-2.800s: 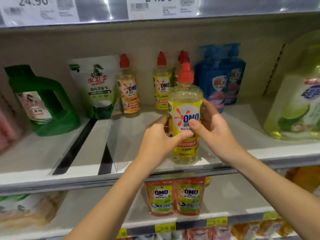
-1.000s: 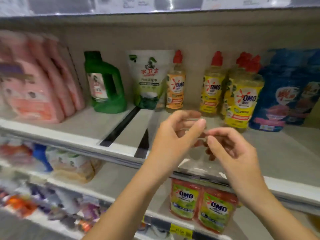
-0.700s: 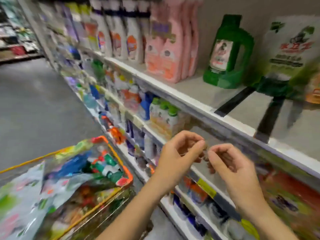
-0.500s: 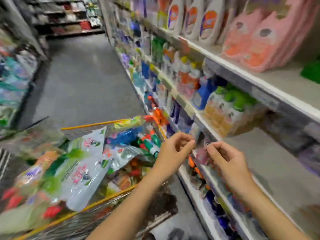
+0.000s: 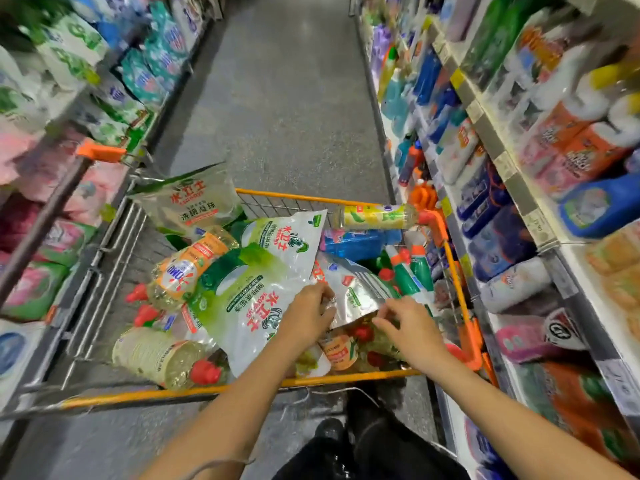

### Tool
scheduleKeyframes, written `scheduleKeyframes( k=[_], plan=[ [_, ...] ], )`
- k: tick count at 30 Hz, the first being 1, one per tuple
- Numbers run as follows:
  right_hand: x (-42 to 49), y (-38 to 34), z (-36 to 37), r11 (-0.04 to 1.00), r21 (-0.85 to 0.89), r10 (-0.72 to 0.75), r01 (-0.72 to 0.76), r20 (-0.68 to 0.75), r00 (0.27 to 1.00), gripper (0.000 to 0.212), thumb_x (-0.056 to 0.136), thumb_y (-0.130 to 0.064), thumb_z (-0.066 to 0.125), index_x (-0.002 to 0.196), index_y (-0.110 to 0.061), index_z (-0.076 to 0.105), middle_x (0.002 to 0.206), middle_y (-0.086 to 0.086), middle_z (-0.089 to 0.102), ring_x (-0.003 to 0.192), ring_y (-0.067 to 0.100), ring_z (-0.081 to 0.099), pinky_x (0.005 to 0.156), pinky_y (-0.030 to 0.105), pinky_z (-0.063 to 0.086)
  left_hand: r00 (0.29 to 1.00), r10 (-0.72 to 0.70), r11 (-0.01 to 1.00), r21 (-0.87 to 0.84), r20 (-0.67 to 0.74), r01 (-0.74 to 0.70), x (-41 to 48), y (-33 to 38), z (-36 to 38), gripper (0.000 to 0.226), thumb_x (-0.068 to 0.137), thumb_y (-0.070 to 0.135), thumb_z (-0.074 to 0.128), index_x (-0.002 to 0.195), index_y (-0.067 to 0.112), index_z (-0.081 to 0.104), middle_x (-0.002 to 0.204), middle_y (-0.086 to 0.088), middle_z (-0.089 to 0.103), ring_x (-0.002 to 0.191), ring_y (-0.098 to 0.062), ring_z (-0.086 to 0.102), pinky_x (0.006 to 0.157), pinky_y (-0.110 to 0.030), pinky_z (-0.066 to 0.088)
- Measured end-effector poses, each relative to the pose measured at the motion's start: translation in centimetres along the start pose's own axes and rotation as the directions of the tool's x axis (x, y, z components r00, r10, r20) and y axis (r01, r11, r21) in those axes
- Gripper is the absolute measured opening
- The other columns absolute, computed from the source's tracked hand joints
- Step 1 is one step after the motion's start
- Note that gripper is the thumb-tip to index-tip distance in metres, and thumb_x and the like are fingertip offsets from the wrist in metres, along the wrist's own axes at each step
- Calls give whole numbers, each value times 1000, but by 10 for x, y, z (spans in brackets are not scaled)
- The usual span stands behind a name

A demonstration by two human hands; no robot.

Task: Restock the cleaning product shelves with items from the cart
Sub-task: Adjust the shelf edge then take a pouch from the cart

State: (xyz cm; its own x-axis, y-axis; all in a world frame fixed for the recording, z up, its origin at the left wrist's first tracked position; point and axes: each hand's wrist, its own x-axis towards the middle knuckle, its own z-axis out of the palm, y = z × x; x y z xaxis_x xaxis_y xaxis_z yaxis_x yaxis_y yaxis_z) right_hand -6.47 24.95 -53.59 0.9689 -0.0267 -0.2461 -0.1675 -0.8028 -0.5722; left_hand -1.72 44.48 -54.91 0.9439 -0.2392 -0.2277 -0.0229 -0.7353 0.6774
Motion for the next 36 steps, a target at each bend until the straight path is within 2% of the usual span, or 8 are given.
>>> scheduleKeyframes(
  k=[4, 9, 15, 22, 27, 29, 32, 36],
  plan=[
    [32, -2, 23, 874, -455, -113, 171, 151, 982, 68, 87, -39, 65, 143, -21, 31, 139, 3, 39, 125, 27, 40, 98, 38, 39, 994, -91, 994, -57, -64, 88, 11, -4, -1, 21, 90, 17, 59, 110, 13, 62, 101, -4, 66, 92, -22, 62, 79, -36, 52],
    [54, -6, 42, 857, -483, -164, 179, 74, 984, 58, 82, -5, 62, 137, -17, 47, 122, 10, 59, 104, 33, 56, 79, 42, 49, 978, -169, 979, -135, -120, 152, 18, -5, -7, 15, 92, 21, 57, 105, 18, 63, 73, 5, 63, 72, -19, 63, 68, -35, 52],
    [68, -9, 16, 997, -66, -55, 51, -59, 997, 58, 84, 11, 44, 130, -21, 58, 99, 15, 68, 86, 36, 61, 62, 38, 48, 925, -355, 839, -483, -135, 251, 25, -5, -17, 17, 100, 20, 48, 94, 14, 62, 57, 0, 56, 44, -12, 56, 55, -33, 51],
    [82, -9, -46, 963, 270, 79, -4, -270, 960, 40, 89, 10, 43, 117, -7, 66, 93, 12, 67, 86, 28, 59, 65, 32, 42, 948, -290, 901, -371, -130, 225, 26, 1, -22, 11, 93, 18, 58, 104, 20, 59, 69, 5, 58, 64, -12, 58, 63, -26, 47],
    [69, -35, -106, 821, 522, -63, 231, -319, 946, 41, 87, 17, 48, 98, -17, 68, 90, -10, 68, 83, -4, 60, 73, 8, 44, 987, -121, 863, -503, -108, 50, 38, 21, -31, 49, 82, 21, 76, 124, 19, 51, 114, 6, 56, 92, -7, 62, 76, -20, 55],
    [67, -42, -126, 775, 580, -68, 252, -320, 945, 45, 83, 19, 48, 88, -20, 70, 80, -15, 70, 79, 0, 60, 74, 16, 47, 996, -81, 816, -577, -40, 43, 45, 33, -42, 63, 80, 31, 77, 132, 24, 44, 125, 14, 49, 107, 1, 54, 83, -16, 52],
    [72, -49, -149, 678, 705, 17, 209, -299, 954, 32, 88, 7, 56, 81, -20, 72, 78, -2, 71, 82, 20, 60, 78, 37, 48, 995, -40, 744, -662, 95, 93, 50, 48, -60, 48, 81, 37, 74, 121, 21, 53, 117, 5, 64, 104, -8, 62, 81, -18, 52],
    [70, -62, -162, 489, 862, 120, 131, -215, 969, 8, 92, -11, 62, 84, -9, 65, 72, 0, 73, 67, 14, 68, 67, 29, 56, 983, 54, 573, -812, 174, 112, 45, 67, -72, 38, 79, 30, 71, 111, 12, 61, 102, -6, 73, 94, -21, 69, 77, -26, 55]
  ],
)
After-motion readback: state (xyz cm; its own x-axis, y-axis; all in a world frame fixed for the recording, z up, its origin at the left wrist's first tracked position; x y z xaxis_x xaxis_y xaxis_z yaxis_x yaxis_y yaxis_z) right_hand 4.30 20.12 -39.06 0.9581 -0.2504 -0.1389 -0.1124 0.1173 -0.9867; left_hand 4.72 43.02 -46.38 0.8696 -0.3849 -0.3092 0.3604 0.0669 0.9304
